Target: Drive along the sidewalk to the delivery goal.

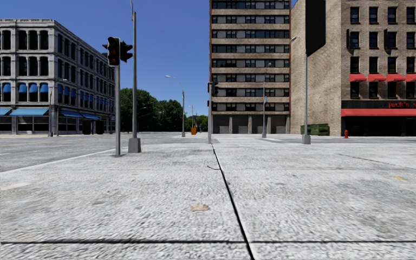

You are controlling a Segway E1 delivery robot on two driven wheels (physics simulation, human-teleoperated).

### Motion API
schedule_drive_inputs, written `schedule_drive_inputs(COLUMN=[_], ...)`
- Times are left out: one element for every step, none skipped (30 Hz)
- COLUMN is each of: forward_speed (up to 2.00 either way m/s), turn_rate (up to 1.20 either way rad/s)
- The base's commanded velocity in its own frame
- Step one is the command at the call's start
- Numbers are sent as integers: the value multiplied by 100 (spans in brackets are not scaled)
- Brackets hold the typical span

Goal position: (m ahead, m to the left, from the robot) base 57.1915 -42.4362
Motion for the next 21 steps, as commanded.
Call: schedule_drive_inputs(forward_speed=[200,200,200,200,200,200,200,200,200,200,200,200,200,200,200,200,200,200,200,200,200], turn_rate=[-13,-13,-13,-13,-13,-13,-13,-13,-13,-13,-13,-13,-24,-35,-39,-39,-40,-40,-40,-40,-40])
